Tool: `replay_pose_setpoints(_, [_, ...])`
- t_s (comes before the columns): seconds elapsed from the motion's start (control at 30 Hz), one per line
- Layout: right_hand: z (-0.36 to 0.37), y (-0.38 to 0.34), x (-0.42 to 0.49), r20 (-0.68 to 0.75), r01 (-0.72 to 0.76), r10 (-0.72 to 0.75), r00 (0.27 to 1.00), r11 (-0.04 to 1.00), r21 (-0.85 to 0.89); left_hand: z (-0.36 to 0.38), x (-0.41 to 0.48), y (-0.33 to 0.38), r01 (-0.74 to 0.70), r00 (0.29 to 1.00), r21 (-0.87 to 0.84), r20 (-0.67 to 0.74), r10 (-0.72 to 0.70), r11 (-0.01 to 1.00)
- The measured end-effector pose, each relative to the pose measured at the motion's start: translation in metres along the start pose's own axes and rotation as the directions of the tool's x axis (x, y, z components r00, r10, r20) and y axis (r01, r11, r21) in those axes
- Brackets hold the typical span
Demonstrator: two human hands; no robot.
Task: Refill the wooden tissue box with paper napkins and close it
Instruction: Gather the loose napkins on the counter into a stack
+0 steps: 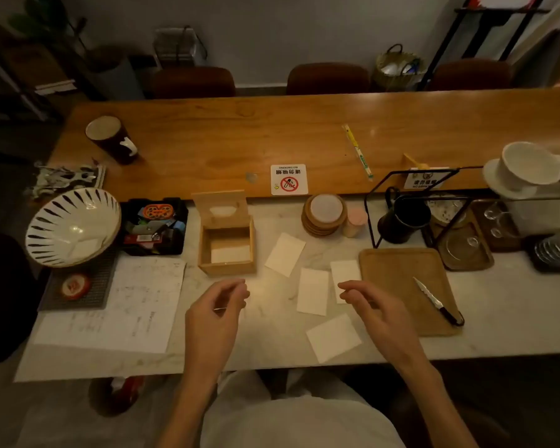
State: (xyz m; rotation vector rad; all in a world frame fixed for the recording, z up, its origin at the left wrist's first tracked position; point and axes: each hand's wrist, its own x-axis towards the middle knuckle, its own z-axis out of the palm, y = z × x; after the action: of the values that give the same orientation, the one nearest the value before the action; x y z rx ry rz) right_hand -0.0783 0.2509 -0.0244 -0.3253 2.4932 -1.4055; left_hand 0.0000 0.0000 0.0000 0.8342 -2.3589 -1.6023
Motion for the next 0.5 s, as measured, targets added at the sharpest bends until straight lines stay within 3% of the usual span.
replay_pose_setpoints(0.13, [0.007,0.014,0.021,0.018,-0.041,0.044,0.999,0.992,-0.119,0.022,0.002,-0.012,0.185,0.944,-0.26,-0.219,-0.244,0.948])
replay_pose_setpoints(0.23, [0.037,0.032,0.06,0.048,-0.02,0.029,0.998,0.981,-0.193,0.059,0.015,-0.04,0.333,0.89,-0.324,-0.2,-0.409,0.885])
replay_pose_setpoints(0.37, [0.081,0.054,0.128,0.026,-0.015,0.023,0.999,0.965,-0.262,0.115,0.056,-0.071,0.478,0.821,-0.267,-0.204,-0.533,0.837])
replay_pose_setpoints(0.5, [0.105,0.064,0.184,0.114,-0.025,0.079,0.99,0.909,-0.415,0.149,0.092,-0.085,0.626,0.676,-0.371,-0.18,-0.714,0.686])
